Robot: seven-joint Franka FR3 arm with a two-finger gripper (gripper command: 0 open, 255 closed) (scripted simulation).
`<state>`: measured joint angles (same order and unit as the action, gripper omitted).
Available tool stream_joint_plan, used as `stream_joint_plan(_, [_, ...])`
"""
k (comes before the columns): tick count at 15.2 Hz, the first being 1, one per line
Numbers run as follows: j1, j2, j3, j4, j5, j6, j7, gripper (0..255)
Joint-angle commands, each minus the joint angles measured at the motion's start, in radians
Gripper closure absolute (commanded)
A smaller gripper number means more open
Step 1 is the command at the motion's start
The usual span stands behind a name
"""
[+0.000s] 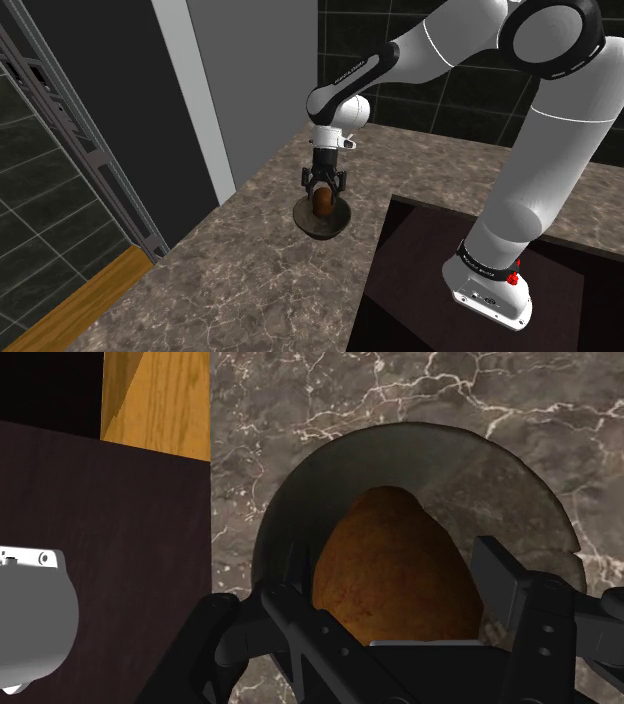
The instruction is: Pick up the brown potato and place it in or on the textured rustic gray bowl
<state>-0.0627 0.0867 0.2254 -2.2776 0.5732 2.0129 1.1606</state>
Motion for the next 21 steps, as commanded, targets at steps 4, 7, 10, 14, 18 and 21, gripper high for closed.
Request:
stream_joint_plan(4, [0.000, 0.000, 0.000, 0.000, 0.000, 0.001, 0.000, 0])
stream_joint_plan(7, [0.000, 0.000, 0.000, 0.000, 0.000, 0.001, 0.000, 0])
stream_joint_plan(10, [-0.008, -0.010, -0.008, 0.019, -0.011, -0.032, 0.005, 0])
stream_joint_plan(14, [-0.031, -0.031, -0.029, 0.080, -0.040, -0.121, 0.017, 0])
stream_joint_plan(18, [-0.031, -0.031, -0.029, 0.080, -0.040, -0.121, 0.017, 0])
stream_joint_plan(21, [-0.031, -0.031, -0.029, 0.080, -0.040, -0.121, 0.017, 0])
